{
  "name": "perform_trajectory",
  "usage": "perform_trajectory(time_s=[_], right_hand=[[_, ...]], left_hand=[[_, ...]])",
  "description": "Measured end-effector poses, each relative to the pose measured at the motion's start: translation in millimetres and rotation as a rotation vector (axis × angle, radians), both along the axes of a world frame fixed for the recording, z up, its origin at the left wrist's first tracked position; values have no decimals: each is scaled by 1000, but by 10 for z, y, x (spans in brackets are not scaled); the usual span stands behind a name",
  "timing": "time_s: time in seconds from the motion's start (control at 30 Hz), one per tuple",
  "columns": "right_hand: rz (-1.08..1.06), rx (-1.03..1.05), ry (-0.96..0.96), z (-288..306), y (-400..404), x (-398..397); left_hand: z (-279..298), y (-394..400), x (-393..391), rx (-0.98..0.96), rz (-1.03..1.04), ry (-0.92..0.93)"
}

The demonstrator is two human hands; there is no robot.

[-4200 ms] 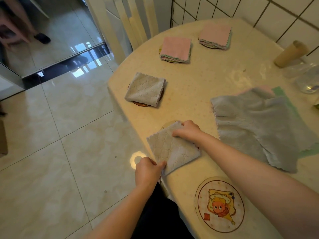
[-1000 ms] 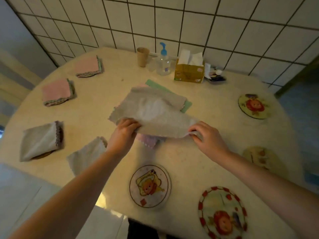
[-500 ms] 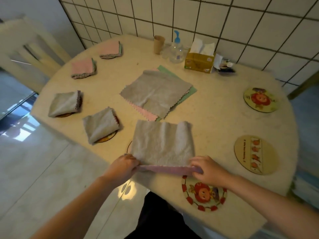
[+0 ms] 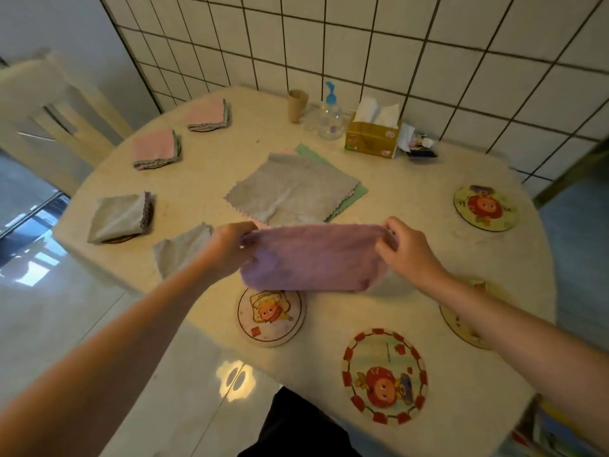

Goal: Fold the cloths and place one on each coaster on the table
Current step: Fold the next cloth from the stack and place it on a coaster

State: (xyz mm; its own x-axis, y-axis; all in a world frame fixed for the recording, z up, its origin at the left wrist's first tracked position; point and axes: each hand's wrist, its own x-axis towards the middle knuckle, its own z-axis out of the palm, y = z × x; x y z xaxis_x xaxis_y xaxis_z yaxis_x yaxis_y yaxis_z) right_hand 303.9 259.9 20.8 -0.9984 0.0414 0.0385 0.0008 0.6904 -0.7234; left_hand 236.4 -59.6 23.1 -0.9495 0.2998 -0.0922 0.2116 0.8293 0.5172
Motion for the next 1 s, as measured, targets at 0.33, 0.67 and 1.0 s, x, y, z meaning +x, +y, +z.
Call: perform_trajectory(time_s=[0.33, 0.67, 1.0], right_hand=[[58, -153, 117, 179, 68, 6], [251, 105, -483, -1011, 83, 710], [-192, -74, -384, -1099, 183, 240]], left_hand=[[205, 23, 124, 59, -242, 386], [-872, -215, 711, -275, -292, -415], [-1031, -91, 109, 328, 356, -399]])
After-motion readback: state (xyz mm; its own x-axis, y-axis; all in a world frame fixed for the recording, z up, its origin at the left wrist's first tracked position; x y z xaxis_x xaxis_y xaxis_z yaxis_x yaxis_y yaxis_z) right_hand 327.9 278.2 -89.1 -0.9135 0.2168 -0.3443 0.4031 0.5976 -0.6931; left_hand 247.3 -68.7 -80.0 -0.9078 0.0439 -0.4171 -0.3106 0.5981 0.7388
